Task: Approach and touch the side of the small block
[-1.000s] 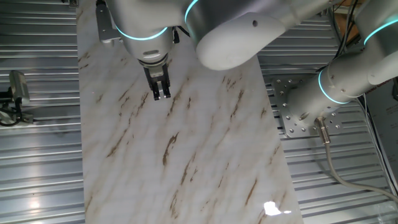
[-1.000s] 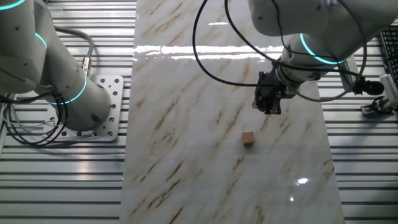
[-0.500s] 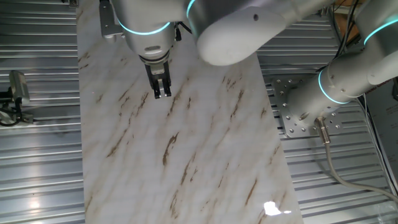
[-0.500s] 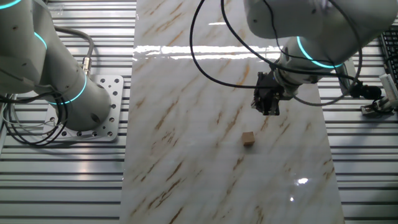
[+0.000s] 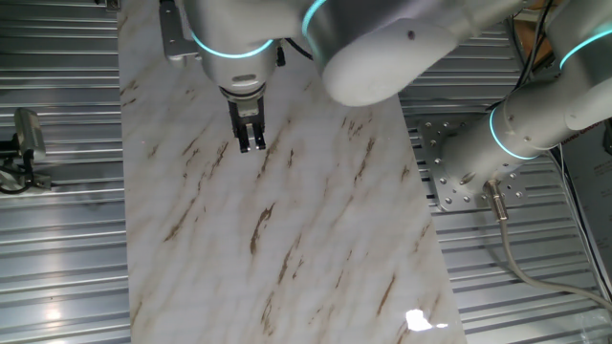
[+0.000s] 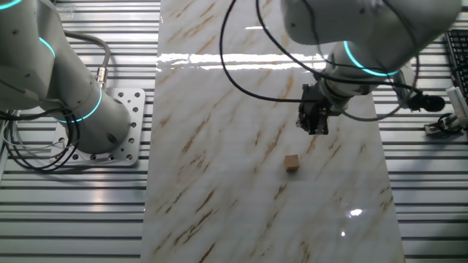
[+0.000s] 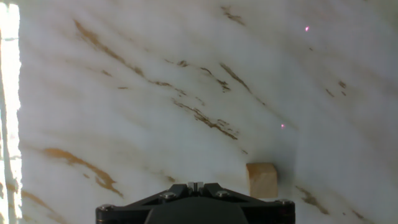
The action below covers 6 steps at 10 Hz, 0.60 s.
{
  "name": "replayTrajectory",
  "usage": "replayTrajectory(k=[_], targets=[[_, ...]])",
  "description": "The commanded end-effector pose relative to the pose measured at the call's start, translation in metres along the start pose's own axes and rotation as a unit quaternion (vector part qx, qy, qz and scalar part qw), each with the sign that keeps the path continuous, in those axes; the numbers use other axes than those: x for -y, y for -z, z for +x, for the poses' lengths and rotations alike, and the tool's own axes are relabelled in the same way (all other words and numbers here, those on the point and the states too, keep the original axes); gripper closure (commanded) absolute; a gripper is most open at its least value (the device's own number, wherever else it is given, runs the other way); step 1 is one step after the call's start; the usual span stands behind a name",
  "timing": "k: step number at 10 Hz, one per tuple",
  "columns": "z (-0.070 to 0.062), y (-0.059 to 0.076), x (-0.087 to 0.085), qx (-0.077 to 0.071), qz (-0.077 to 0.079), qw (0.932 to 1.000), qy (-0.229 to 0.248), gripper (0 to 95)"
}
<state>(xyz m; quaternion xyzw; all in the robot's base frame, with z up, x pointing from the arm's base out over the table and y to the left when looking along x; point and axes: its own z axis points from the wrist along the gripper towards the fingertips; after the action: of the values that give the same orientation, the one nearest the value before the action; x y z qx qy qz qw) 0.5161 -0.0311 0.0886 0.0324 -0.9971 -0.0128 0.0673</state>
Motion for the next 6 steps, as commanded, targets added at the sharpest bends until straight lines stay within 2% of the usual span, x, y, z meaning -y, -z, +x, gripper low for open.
replayTrajectory(k=[1,3,6], targets=[[-0.0028,-0.0002,-0.0004,0.029,0.0,0.9996,0.003,95.0],[-0.0028,-0.0002,-0.0004,0.037,-0.001,0.9993,0.006,95.0],[-0.0042,-0.0011,-0.0008,0.035,-0.001,0.9994,0.006,95.0]])
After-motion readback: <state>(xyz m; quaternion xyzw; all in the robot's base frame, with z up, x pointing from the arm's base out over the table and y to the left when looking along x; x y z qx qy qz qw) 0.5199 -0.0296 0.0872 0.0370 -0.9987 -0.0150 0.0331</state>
